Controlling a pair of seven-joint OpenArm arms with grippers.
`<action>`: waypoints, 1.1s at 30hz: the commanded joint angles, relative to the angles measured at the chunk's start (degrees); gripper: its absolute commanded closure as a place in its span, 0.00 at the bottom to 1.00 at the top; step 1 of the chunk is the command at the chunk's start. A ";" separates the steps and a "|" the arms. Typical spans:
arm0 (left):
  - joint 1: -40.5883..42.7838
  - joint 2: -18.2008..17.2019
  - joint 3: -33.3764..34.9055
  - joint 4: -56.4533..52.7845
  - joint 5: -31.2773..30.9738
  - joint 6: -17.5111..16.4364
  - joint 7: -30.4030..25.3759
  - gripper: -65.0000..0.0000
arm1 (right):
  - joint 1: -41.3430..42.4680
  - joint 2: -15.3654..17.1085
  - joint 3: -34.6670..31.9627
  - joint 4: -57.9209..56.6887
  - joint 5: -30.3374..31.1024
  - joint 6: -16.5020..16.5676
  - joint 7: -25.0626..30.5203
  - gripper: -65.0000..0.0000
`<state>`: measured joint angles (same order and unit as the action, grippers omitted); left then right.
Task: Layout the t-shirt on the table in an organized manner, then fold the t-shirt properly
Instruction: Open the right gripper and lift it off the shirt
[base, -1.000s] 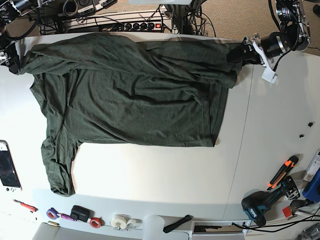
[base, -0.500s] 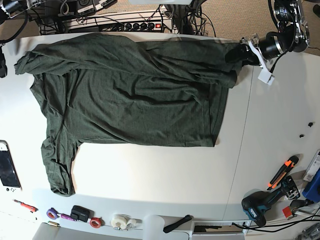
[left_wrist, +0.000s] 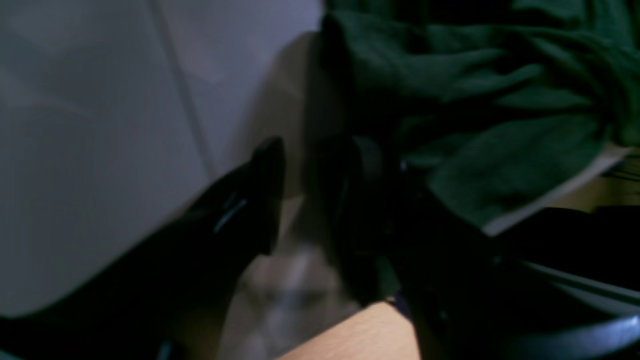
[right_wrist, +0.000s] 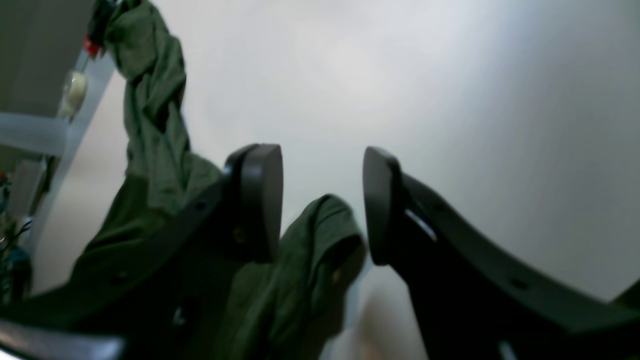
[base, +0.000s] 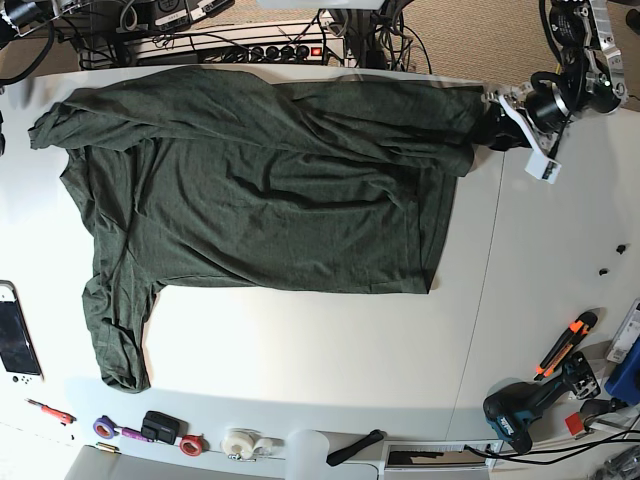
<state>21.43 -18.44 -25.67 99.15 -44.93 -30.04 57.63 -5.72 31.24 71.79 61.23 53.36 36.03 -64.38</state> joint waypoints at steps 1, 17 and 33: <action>0.28 -0.79 -1.03 0.92 1.92 0.68 0.31 0.64 | 0.20 2.10 0.33 1.01 0.61 0.42 1.99 0.60; -0.35 -0.76 -13.14 1.40 1.68 0.63 -6.62 0.64 | 8.63 6.45 -0.33 1.01 -3.93 1.97 4.57 0.60; -3.37 -0.76 -13.14 1.36 1.66 0.66 -6.69 0.64 | 15.30 5.05 -39.63 1.03 -3.30 3.97 3.48 0.47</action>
<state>18.22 -18.39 -38.39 99.68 -42.28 -29.34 51.99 8.62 34.70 31.59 61.23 49.08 39.72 -61.89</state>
